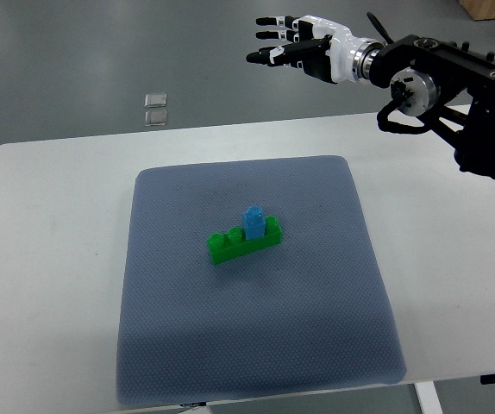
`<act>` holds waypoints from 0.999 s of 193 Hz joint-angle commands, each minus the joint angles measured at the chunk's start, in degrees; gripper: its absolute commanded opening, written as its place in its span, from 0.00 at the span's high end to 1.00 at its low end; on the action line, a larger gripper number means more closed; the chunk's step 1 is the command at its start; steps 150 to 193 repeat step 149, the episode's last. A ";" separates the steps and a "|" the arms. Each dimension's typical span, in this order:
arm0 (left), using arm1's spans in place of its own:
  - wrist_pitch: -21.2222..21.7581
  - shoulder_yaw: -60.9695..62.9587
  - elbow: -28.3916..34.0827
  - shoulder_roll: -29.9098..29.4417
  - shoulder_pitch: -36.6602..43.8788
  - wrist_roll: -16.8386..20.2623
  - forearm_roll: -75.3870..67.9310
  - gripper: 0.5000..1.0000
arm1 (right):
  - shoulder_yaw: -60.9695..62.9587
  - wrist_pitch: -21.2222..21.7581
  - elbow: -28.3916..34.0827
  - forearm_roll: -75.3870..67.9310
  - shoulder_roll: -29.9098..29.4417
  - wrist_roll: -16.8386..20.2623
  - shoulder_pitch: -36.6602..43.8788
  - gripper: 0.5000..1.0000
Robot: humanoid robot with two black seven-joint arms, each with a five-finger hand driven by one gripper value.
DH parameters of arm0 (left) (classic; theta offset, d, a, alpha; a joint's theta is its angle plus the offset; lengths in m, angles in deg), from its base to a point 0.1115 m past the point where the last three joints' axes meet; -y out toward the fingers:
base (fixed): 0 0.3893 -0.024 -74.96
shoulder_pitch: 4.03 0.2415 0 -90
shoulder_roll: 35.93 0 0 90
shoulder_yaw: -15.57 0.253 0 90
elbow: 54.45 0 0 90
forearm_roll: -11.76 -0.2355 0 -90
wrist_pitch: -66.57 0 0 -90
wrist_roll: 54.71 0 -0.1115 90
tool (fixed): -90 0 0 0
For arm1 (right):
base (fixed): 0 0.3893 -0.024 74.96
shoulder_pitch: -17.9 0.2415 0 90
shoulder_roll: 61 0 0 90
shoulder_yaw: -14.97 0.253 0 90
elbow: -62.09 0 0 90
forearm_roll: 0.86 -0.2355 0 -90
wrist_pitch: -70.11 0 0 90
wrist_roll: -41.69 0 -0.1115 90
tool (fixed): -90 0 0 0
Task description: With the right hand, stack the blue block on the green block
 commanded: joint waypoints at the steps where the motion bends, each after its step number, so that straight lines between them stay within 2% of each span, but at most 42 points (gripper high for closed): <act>1: 0.00 0.00 0.00 0.00 -0.06 0.00 0.00 0.00 | 8.53 0.12 -3.98 -1.73 -4.25 -1.04 -5.98 0.17; 22: 0.00 0.00 0.00 0.00 -0.06 0.00 0.00 0.00 | 15.73 1.53 -8.11 -2.70 -7.50 -3.59 -9.76 0.16; 36: 0.00 0.00 0.00 0.00 0.03 0.00 0.00 0.00 | 20.83 3.19 -8.47 -4.02 -8.29 -5.17 -13.09 0.16; 69: 0.00 0.00 0.00 0.00 0.03 0.00 0.00 0.00 | 29.62 6.01 -8.73 -8.59 -9.79 -5.79 -19.86 0.15; 84: 0.00 0.00 0.00 0.00 0.03 0.00 0.00 0.00 | 30.15 7.42 -8.73 -8.68 -9.70 -5.97 -21.89 0.15; 102: 0.00 0.00 0.00 0.00 0.03 0.00 0.00 0.00 | 30.15 9.35 -8.99 -8.77 -9.70 -7.90 -23.91 0.15; 132: 0.00 0.00 0.00 0.00 0.03 0.00 0.00 0.00 | 30.15 9.70 -9.96 -8.85 -9.61 -10.71 -25.93 0.15; 193: 0.00 0.00 0.00 0.00 -0.06 0.00 0.00 0.00 | 30.15 9.79 -11.01 -8.85 -9.61 -10.71 -26.11 0.15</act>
